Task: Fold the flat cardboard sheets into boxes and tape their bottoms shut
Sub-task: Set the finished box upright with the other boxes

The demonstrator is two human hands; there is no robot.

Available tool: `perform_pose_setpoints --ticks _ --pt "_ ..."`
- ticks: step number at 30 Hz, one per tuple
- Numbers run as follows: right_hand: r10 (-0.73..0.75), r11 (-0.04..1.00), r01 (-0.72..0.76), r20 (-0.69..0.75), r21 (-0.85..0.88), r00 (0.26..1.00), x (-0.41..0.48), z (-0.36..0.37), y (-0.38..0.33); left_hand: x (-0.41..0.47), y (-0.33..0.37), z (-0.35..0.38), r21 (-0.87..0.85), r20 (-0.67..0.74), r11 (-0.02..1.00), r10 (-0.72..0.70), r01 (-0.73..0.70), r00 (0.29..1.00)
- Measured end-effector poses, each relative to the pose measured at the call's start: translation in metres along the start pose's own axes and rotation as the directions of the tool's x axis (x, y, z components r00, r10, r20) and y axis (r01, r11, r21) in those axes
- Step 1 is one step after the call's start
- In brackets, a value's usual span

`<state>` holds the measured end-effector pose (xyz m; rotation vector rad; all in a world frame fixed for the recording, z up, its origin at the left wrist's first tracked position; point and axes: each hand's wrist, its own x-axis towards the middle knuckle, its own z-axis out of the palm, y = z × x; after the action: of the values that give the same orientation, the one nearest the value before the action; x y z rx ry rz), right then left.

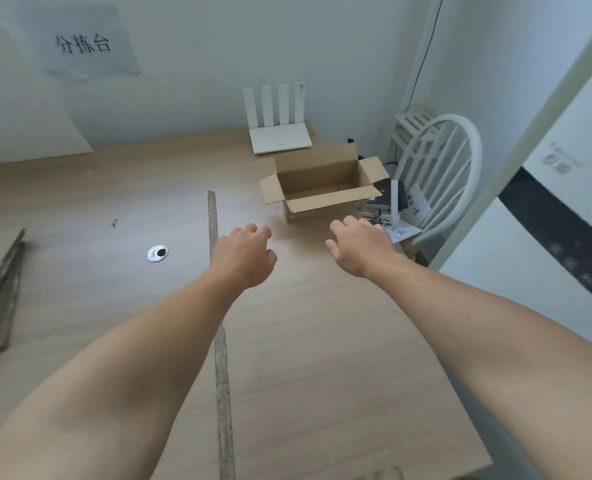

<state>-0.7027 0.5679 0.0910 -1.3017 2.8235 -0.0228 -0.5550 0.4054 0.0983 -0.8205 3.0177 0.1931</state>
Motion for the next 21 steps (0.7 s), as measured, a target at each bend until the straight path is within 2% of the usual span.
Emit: perform_pose_setpoints --ticks 6,13,18,21 --pt "-0.023 1.000 0.023 0.083 -0.002 0.996 -0.051 -0.013 -0.001 -0.052 0.018 -0.005 0.041 0.007 0.999 -0.025 0.025 1.000" --pt "-0.102 0.995 0.103 0.100 -0.004 0.990 -0.056 -0.027 0.011 -0.071 0.034 -0.023 -0.012 -0.057 0.985 -0.171 0.171 0.984" --pt "-0.250 0.968 0.250 0.056 -0.004 0.967 -0.048 -0.028 -0.012 -0.104 0.027 -0.022 -0.025 -0.065 0.948 -0.319 0.318 0.946" --pt "-0.373 0.927 0.374 0.058 -0.006 0.926 -0.046 -0.030 -0.049 -0.140 0.003 -0.019 -0.080 -0.059 0.892 -0.450 0.445 0.891"
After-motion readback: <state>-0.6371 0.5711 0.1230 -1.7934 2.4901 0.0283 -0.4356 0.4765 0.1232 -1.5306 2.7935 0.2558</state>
